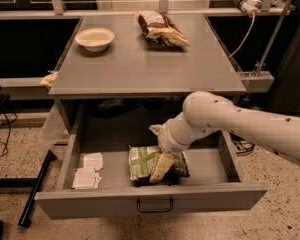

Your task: Pick green jalapeno chip bag from top drawer and place on counter

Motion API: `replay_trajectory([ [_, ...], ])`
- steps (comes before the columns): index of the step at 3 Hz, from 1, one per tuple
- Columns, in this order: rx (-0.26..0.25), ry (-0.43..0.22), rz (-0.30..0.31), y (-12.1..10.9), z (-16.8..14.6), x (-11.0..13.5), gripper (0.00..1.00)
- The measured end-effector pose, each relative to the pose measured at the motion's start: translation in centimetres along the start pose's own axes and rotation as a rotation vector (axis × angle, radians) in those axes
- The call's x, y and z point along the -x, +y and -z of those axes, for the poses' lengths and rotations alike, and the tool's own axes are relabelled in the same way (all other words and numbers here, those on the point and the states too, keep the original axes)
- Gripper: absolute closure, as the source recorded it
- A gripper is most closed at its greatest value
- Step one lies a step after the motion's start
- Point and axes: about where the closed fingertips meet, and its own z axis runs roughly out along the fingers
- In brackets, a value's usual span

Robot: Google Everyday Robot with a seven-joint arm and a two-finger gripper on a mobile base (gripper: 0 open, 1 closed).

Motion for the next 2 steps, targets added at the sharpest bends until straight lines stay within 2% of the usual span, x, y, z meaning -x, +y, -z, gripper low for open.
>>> replay_trajectory([
  [1, 0.005, 0.064, 0.006, 0.1, -1.4, -1.5, 0.04],
  [2, 0.007, 0.121, 0.012, 0.2, -2.1, -2.9, 0.21],
])
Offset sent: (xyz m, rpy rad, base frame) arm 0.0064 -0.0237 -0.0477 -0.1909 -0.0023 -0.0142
